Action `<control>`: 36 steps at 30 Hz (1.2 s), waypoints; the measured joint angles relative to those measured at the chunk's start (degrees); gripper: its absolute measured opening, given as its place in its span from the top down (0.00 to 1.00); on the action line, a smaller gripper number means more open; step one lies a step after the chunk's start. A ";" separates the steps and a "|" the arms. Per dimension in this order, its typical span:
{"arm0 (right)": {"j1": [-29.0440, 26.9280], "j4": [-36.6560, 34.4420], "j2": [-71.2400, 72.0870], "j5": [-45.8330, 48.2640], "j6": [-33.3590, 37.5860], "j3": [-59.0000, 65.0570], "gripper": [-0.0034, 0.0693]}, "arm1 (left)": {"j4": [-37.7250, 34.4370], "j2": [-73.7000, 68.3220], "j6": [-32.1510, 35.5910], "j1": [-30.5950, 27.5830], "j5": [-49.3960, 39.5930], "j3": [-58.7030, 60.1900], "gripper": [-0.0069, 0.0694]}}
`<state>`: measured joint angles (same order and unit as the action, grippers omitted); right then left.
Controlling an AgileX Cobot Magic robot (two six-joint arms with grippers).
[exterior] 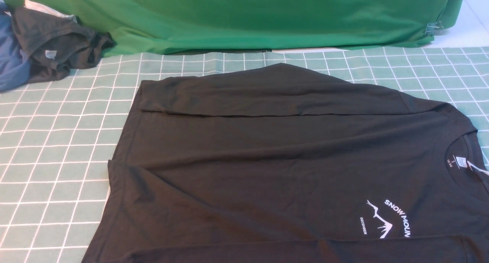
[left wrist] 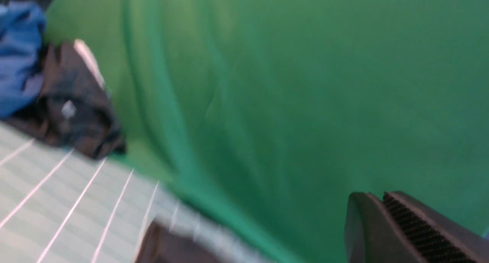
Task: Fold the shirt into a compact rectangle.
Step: 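Grasp the left edge of the dark T-shirt lying flat on the table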
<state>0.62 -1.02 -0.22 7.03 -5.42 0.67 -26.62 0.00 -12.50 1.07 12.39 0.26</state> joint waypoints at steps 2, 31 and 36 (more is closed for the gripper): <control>0.00 -1.18 0.00 -7.03 -9.98 0.00 0.62 | 0.06 -0.02 -5.41 0.00 8.49 0.00 0.89; 0.36 2.71 -3.77 -11.30 -25.35 -18.61 0.77 | 4.48 -52.39 8.87 0.04 -62.57 -31.92 0.91; 4.42 1.51 -14.55 9.98 -9.99 -34.61 0.91 | 4.87 -57.14 10.03 0.07 -62.99 -32.04 0.91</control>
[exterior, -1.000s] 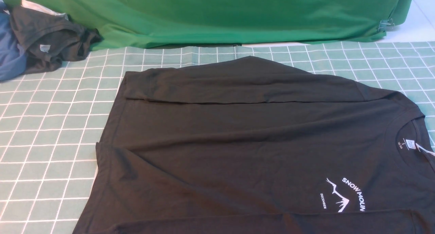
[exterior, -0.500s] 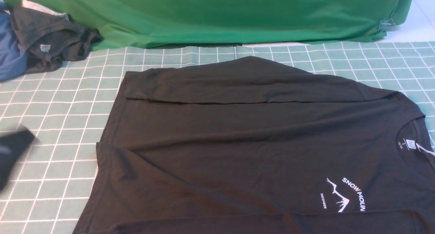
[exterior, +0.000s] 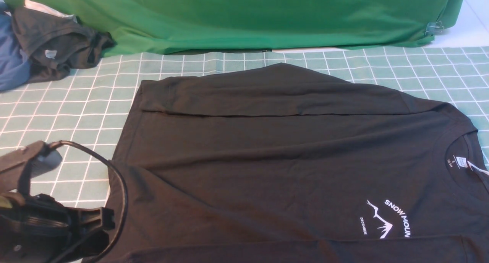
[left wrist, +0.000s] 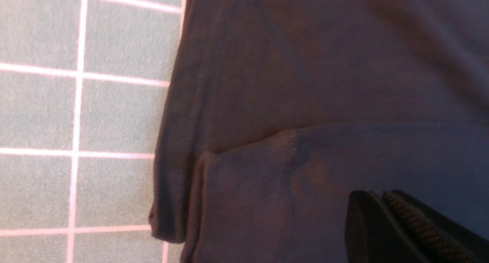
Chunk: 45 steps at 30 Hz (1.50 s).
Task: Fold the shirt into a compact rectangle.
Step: 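Grasp the left edge of the dark T-shirt lying flat on the table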
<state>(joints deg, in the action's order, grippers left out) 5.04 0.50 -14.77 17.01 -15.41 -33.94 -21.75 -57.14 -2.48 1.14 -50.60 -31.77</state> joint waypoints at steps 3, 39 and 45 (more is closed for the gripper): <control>4.24 -1.58 -9.42 11.64 5.83 -6.48 0.92 | 1.32 -2.22 0.00 1.48 0.06 -0.02 0.91; 30.17 -5.90 -36.01 18.98 9.47 -6.96 0.92 | 31.89 -17.05 -19.24 23.01 11.55 0.13 0.18; 30.17 -5.90 -36.01 18.64 9.47 -6.96 0.92 | 33.07 -18.62 -22.13 23.01 12.87 3.08 0.15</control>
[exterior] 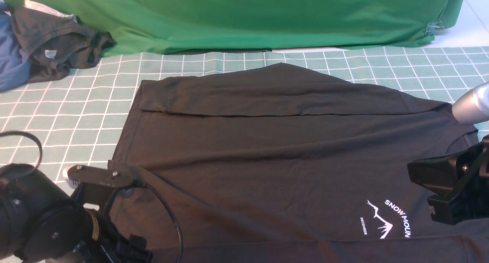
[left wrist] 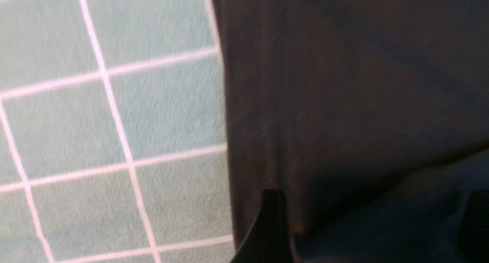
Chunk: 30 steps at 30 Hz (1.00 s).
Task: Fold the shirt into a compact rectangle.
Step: 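Grasp the left edge of the dark T-shirt lying flat on the table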
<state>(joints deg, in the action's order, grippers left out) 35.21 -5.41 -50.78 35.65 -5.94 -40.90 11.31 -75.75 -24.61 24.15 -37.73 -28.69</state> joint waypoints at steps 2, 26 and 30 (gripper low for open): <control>0.00 -0.05 0.00 -0.31 0.00 0.00 0.91 | 0.23 -0.18 -0.86 0.00 0.92 0.96 0.15; 0.00 -0.16 0.00 -2.31 0.00 0.07 0.90 | -7.62 -0.35 4.69 0.30 -4.63 -0.92 0.85; 0.06 -0.21 0.00 -2.48 0.00 0.07 0.90 | -9.99 -0.38 7.54 0.30 -11.78 -6.28 0.85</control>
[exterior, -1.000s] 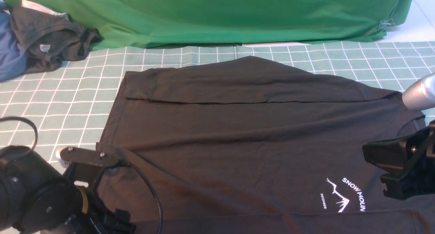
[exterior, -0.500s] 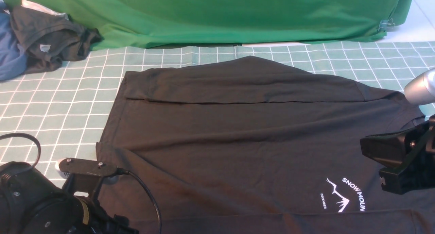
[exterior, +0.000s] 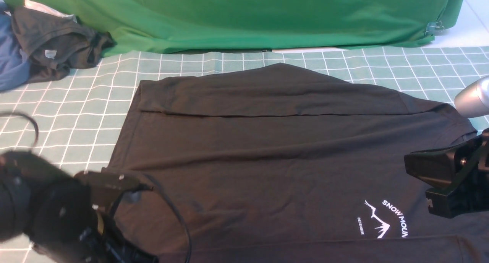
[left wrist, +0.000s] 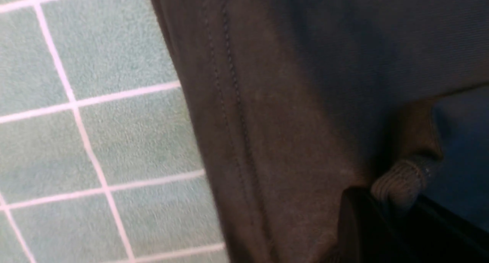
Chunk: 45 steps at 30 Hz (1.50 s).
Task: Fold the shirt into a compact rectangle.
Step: 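Grasp the left edge of the dark T-shirt lying flat on the table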
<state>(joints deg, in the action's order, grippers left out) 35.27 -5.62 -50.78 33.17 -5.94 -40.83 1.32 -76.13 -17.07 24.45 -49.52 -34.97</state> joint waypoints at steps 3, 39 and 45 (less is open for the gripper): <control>0.00 0.00 0.00 0.00 0.00 0.00 0.90 | -0.83 -0.03 0.62 0.00 -3.27 -3.25 0.85; 0.11 -0.12 0.00 -1.21 0.00 0.00 0.87 | -4.30 0.13 2.53 0.06 -2.95 -1.28 0.57; 0.11 -0.17 0.00 -1.21 0.00 0.00 0.86 | -6.69 0.13 4.22 0.06 -2.51 -1.28 0.43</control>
<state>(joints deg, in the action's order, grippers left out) 35.38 -5.80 -50.78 31.96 -5.94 -40.83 -5.37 -76.00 -12.85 24.51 -52.03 -36.25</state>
